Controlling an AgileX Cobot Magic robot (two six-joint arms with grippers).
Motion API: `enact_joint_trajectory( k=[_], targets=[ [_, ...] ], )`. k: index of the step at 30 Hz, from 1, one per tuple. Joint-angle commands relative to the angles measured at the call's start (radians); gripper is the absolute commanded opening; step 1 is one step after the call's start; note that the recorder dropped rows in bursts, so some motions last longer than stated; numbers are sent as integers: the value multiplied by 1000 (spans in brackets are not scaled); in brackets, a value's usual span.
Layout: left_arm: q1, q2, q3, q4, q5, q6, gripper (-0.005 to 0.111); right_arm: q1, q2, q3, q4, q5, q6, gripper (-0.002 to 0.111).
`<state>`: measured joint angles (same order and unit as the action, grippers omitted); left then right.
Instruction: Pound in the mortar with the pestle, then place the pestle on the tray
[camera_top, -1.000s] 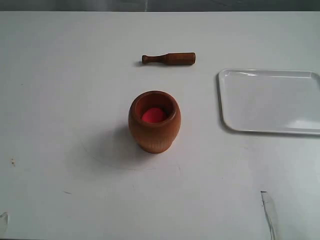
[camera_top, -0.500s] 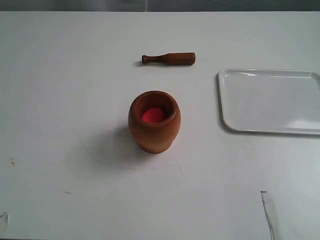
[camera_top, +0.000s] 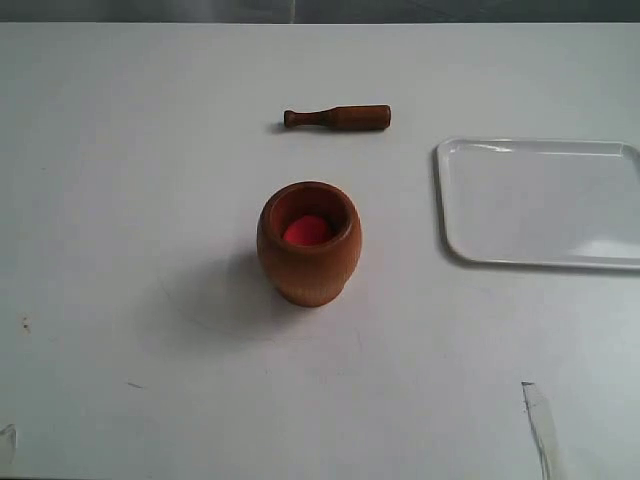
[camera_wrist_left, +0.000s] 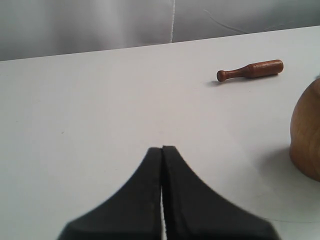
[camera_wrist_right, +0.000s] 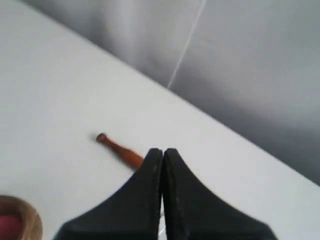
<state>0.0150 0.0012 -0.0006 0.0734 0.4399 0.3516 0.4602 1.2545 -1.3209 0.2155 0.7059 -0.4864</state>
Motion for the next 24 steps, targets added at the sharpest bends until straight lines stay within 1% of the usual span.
enact_joint_trajectory(
  k=[1,4,7,10,16,18,22,24],
  targets=[
    [-8,-1,1,-7,-3,-8,0,42,345,-285,5,241,-81,0],
    [-8,-1,1,-7,-3,-8,0,42,552,-495,7,385,-95,0],
    [-8,-1,1,-7,-3,-8,0,42,729,-670,7,515,-164,0],
    [-8,-1,1,-7,-3,-8,0,46,880,-811,7,515,-241,0],
    [-8,-1,1,-7,-3,-8,0,94,1045,-956,5,515,-404,0],
    [-8,-1,1,-7,-3,-8,0,116,1091,-986,-18,515,-412,0],
    [-8,-1,1,-7,-3,-8,0,159,1173,-1039,-125,515,-414,0],
    [-8,-1,1,-7,-3,-8,0,161,1203,-1052,-126,515,-414,0]
  ],
)
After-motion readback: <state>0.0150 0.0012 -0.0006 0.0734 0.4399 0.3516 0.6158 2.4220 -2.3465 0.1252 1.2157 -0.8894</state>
